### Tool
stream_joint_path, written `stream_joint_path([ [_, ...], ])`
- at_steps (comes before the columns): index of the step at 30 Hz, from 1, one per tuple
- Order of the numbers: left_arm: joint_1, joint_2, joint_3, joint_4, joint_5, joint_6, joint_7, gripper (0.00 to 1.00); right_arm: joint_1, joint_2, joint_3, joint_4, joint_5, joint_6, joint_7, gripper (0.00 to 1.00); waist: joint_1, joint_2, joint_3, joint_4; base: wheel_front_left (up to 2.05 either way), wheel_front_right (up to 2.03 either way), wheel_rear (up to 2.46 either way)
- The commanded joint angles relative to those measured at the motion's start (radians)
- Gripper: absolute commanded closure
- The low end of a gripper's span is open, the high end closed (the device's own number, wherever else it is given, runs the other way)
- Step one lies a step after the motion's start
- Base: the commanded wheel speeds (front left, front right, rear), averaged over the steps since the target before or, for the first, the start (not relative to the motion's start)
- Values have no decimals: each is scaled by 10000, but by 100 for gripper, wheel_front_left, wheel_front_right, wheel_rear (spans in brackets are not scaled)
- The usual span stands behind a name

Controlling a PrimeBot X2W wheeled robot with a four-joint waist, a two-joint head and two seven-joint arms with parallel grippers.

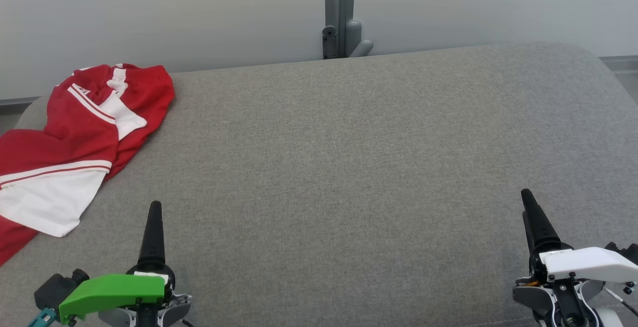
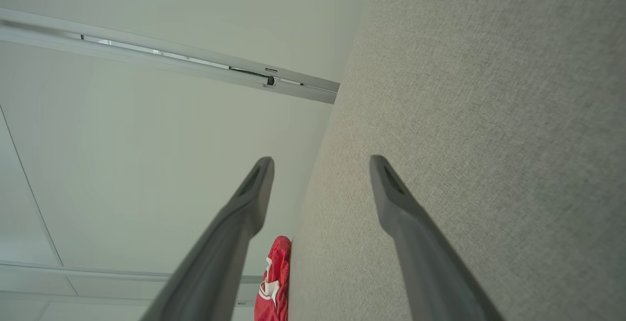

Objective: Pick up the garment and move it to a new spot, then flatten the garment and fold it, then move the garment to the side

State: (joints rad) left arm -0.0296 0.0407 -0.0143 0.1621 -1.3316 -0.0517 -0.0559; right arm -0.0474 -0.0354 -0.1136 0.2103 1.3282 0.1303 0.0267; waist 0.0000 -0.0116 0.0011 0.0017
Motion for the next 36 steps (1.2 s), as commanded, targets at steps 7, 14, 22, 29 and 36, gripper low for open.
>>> stream_joint_path([
  [7, 47, 63, -113, -466, 1447, 224, -273, 0, 83, -85, 180, -595, -1215, 2, -353, 0, 0, 33, -15, 13, 0, 0, 0],
  [14, 171, 70, -252, -649, 3048, 395, -475, 0, 227, -97, 427, -921, -2428, 3, -642, 0, 0, 40, -33, 29, 0, 0, 0],
  [22, 321, 78, -486, -783, 4856, 608, -692, 0, 374, -109, 775, -1256, -4071, 3, -945, 0, 0, 47, -58, 41, 0, 0, 0],
  [29, 476, 85, -651, -848, 6313, 776, -869, 0, 464, -114, 1029, -1454, -5406, 3, -1205, 0, 0, 54, -71, 45, 0, 0, 0],
  [36, 608, 92, -809, -835, 7571, 925, -1031, 0, 545, -123, 1315, -1551, -6711, 4, -1430, 0, 0, 60, -96, 76, 0, 0, 0],
])
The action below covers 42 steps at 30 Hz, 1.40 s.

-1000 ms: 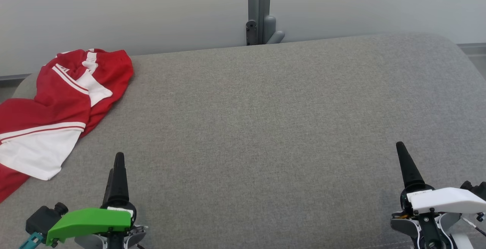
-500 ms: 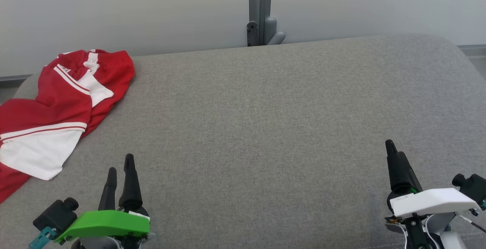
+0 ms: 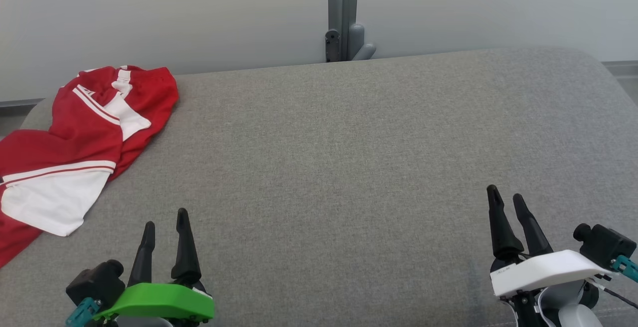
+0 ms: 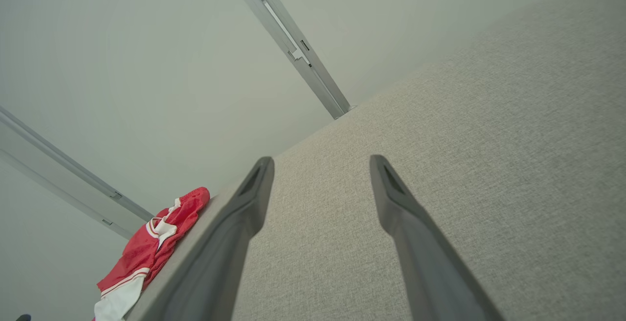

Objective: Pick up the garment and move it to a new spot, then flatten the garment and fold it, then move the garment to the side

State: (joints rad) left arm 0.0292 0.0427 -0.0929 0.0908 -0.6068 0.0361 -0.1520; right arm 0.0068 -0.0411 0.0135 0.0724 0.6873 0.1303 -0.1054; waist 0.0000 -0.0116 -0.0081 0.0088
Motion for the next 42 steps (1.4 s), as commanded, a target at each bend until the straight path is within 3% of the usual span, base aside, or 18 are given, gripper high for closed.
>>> stream_joint_path([
  [1, 47, 81, -45, -118, 501, 71, -100, 0, 20, -65, 83, -172, -465, 4, -145, 0, 0, 61, -9, 11, 0, 0, 0],
  [28, 256, 357, -330, 344, 3347, 606, -624, 0, 331, -91, 548, -201, -3423, 4, -882, 0, 0, 85, -129, 90, 0, 0, 0],
  [42, 335, 261, -222, 729, 3979, 527, -887, 0, 439, -106, 726, 14, -4597, 5, -1246, 0, 0, 99, -171, 115, 0, 0, 0],
])
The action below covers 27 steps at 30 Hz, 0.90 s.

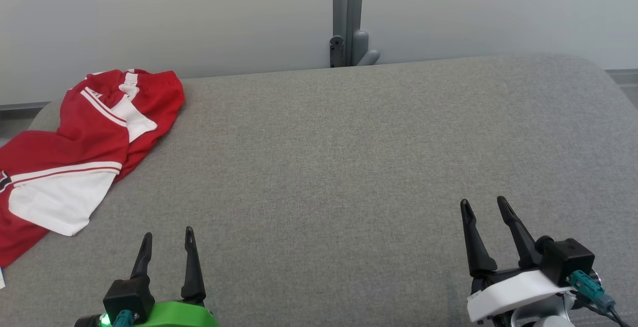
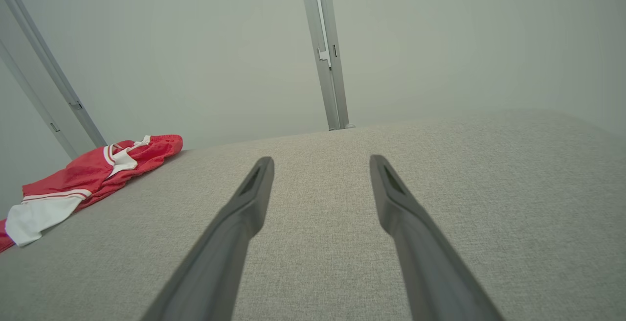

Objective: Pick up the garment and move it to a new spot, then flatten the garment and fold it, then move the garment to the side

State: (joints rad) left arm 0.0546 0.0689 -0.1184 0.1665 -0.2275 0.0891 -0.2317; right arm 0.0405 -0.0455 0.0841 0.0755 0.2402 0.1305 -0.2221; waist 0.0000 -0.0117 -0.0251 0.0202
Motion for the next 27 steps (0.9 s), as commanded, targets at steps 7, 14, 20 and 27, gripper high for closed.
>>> stream_joint_path([
  [7, 184, -43, 96, -18, 575, -54, -209, 0, 160, -63, 122, -37, -660, 3, -250, 0, 0, 107, -13, 4, 0, 0, 0],
  [14, 207, -78, 116, 0, 913, -52, -294, 0, 198, -67, 184, -72, -1085, 4, -376, 0, 0, 113, -16, 20, 0, 0, 0],
  [20, 274, -105, 123, 36, 1082, -72, -337, 0, 208, -69, 216, -72, -1288, 2, -447, 0, 0, 117, -31, 10, 0, 0, 0],
  [27, 270, -132, 180, 73, 1031, -100, -337, 0, 201, -67, 164, -26, -1301, 2, -447, 0, 0, 117, -29, -14, 0, 0, 0],
])
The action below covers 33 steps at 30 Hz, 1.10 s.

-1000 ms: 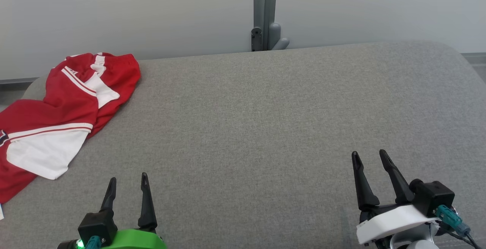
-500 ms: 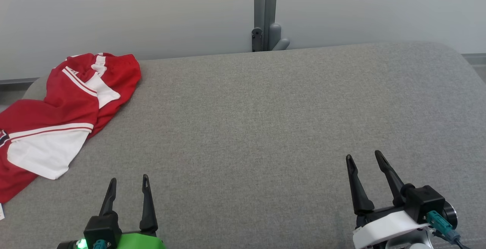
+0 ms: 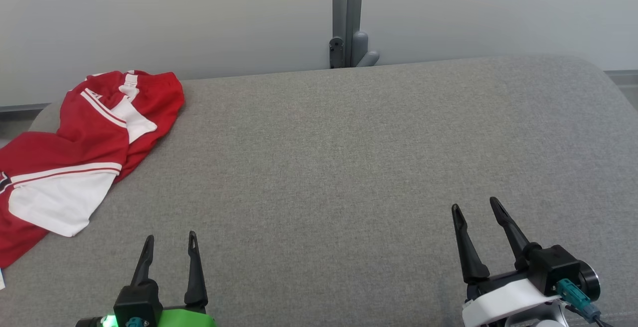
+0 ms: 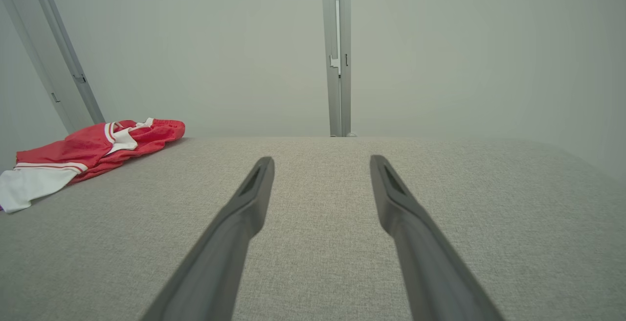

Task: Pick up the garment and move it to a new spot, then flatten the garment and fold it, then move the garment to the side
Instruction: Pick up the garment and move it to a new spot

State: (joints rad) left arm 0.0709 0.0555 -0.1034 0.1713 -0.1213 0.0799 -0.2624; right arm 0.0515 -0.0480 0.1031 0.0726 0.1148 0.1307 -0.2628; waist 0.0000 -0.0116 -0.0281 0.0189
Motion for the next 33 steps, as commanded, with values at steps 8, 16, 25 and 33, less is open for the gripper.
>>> stream_joint_path([
  [8, 71, -17, 63, 48, -20, -50, -30, 0, 107, -41, -29, -13, -46, 2, -40, 0, 0, 116, 5, 12, 0, 0, 0],
  [16, 53, -27, 91, 62, 24, -81, -30, 0, 93, -41, -20, 9, 0, 1, -40, 0, 0, 116, -2, 42, 0, 0, 0],
  [25, -30, -36, 101, 64, 69, -99, -30, 0, 117, -39, -89, -138, 1, 1, -40, 0, 0, 116, 0, 241, 0, 0, 0],
  [33, -156, -35, 123, -3, 98, -40, -30, 0, 187, -38, -147, -337, 12, 1, -39, 0, 0, 116, 8, 1404, 0, 0, 0],
])
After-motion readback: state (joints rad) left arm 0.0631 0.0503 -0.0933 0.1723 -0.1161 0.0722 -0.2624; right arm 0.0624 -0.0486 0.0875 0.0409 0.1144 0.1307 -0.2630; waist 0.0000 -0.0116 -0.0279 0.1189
